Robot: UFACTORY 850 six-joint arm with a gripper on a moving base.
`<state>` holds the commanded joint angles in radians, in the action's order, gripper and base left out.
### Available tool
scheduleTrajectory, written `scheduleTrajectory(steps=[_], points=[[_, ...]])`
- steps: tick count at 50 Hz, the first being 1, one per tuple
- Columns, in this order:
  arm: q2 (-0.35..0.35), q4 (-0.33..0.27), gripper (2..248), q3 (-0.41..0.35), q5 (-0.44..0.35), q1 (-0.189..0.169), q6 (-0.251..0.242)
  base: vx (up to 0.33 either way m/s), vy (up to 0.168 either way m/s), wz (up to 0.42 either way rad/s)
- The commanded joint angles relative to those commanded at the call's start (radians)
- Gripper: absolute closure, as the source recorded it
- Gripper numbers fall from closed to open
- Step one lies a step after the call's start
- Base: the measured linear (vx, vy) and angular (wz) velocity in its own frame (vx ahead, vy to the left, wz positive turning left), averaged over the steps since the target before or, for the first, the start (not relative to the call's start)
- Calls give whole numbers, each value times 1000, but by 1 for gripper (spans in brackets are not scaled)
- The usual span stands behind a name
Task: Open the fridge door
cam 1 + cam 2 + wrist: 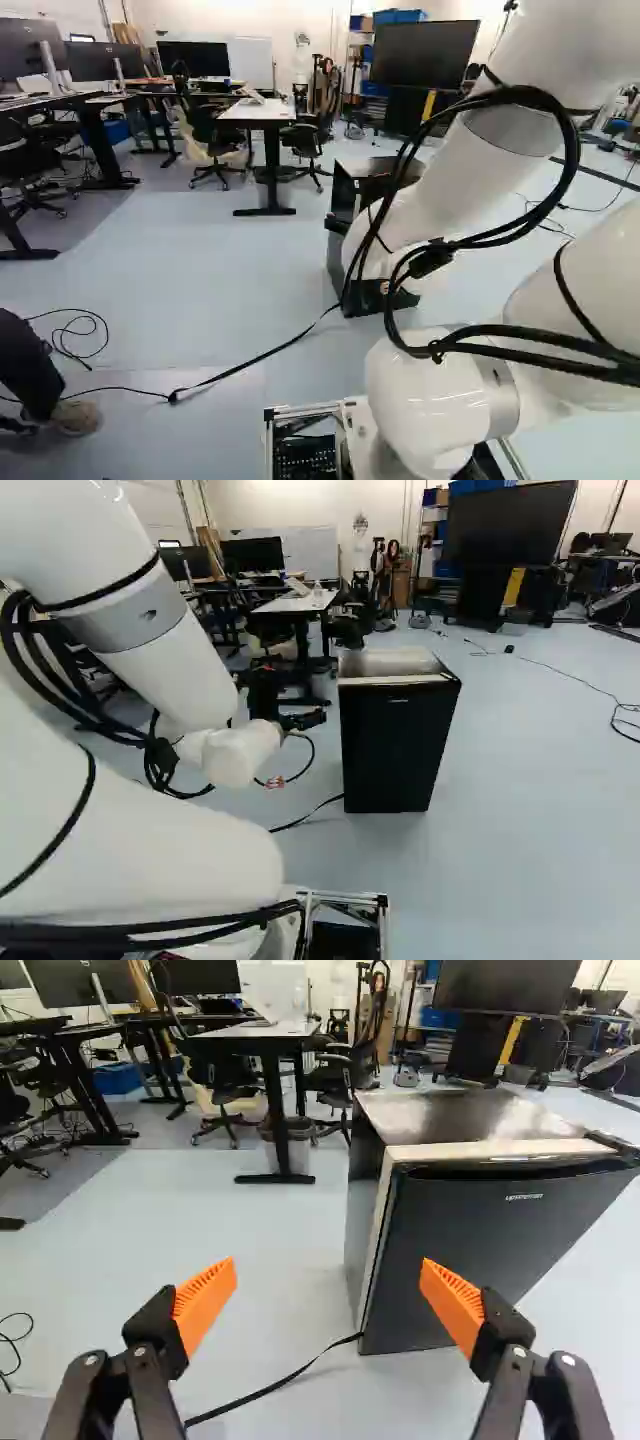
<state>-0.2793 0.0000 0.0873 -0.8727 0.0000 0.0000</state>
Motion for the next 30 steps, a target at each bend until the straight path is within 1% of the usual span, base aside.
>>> scheduleTrajectory(steps=[18, 30], points=[[1, 0, 3, 1, 0, 0, 0, 0, 0, 0], [18, 0, 3, 15, 0, 0, 0, 0, 0, 0]])
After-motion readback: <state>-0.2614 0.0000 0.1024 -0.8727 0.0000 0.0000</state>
